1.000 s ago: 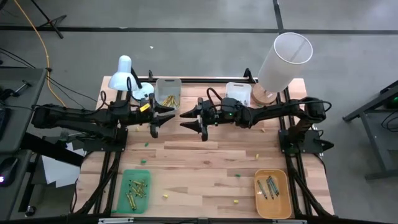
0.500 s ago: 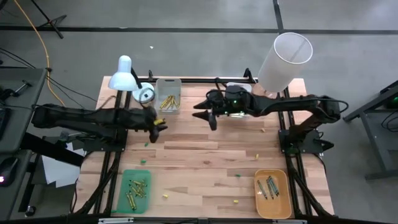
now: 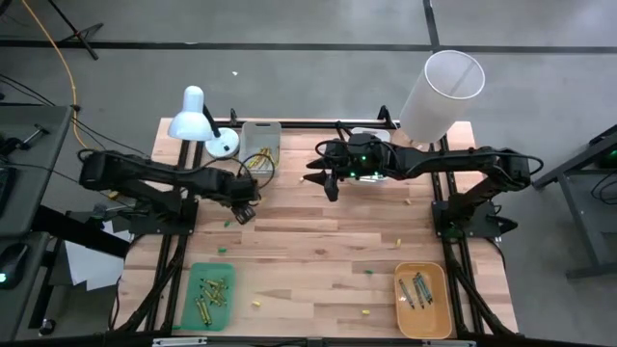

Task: Sort crayons
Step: Put the blue crayon into the yellow bin

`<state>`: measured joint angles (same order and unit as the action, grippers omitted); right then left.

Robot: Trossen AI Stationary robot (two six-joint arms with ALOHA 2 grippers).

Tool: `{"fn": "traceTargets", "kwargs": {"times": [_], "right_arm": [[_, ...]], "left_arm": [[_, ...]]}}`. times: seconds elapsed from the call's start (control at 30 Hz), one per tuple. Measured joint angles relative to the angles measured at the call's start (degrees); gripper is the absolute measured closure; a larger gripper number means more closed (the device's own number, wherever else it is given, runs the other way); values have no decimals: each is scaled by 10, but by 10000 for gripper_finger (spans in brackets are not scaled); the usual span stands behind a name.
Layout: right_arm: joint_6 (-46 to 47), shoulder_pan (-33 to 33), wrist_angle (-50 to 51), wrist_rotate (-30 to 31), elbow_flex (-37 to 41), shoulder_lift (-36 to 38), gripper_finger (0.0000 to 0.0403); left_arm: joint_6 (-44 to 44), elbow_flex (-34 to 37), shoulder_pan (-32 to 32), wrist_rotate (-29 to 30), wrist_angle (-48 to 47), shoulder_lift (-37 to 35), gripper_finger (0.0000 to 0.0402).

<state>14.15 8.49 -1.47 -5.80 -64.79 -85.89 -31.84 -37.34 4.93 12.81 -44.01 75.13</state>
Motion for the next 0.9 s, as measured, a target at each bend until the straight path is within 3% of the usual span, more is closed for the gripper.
{"fn": "traceTargets", "kwargs": {"times": [0.33,0.9], "right_arm": [[15,0,5,1,0,0,226],[37,0,17,2,0,0,226]], "left_arm": [[20,0,52,-20,14,56,275],[56,0,89,-37,26,52,275]]}}
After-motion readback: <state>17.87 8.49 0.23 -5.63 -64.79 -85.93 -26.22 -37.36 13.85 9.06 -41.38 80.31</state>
